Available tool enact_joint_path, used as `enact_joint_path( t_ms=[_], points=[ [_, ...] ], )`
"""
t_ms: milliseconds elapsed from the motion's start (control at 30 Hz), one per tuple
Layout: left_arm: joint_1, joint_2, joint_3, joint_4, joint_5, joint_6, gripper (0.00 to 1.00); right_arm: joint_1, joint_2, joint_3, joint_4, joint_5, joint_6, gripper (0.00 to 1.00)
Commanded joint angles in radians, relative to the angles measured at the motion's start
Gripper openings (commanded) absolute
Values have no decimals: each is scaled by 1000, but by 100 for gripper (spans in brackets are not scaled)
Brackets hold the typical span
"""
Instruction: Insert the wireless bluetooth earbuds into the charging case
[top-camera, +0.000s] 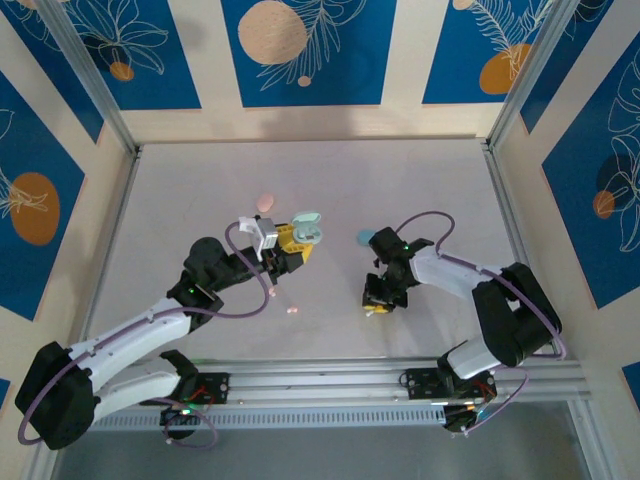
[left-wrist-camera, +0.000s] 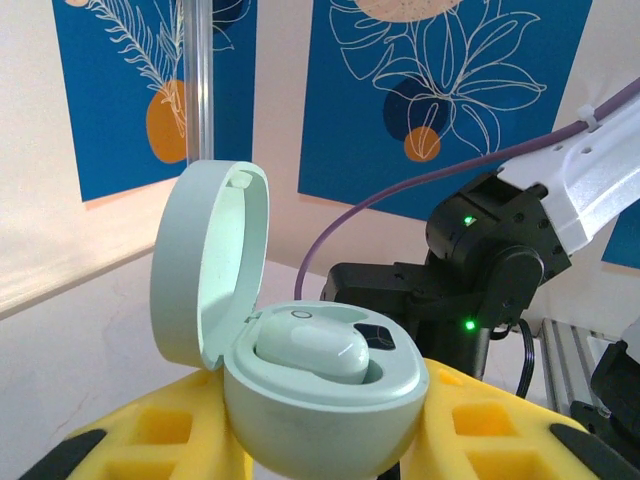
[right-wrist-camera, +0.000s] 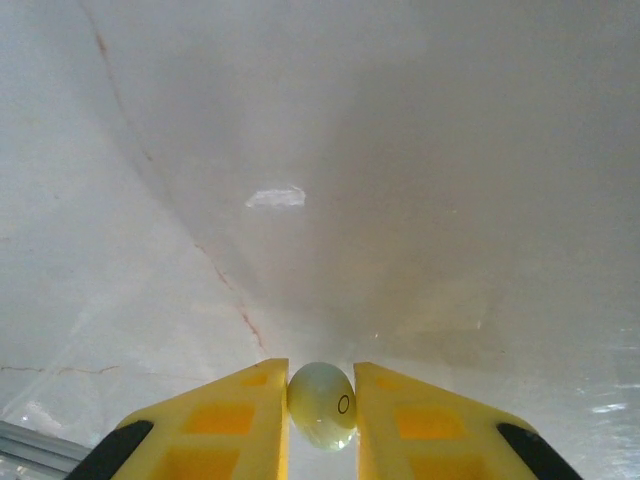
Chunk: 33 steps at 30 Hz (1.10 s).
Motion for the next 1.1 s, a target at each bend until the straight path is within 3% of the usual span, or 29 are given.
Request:
enact_joint_path(
  t_ms=[0, 200, 467, 1067],
  points=[
    [-7, 1, 21, -14, -15, 15, 34, 7, -84, 47, -42, 17, 26, 23],
    [-7, 31, 8, -24, -17, 41, 34, 7, -231, 139, -122, 44, 29, 23],
    [-15, 91, -10, -1, -2, 55, 34, 18, -295, 293, -183, 36, 22, 23],
    [-59, 140, -9, -23, -8, 127, 34, 127, -237, 559, -214, 69, -5, 23]
  ],
)
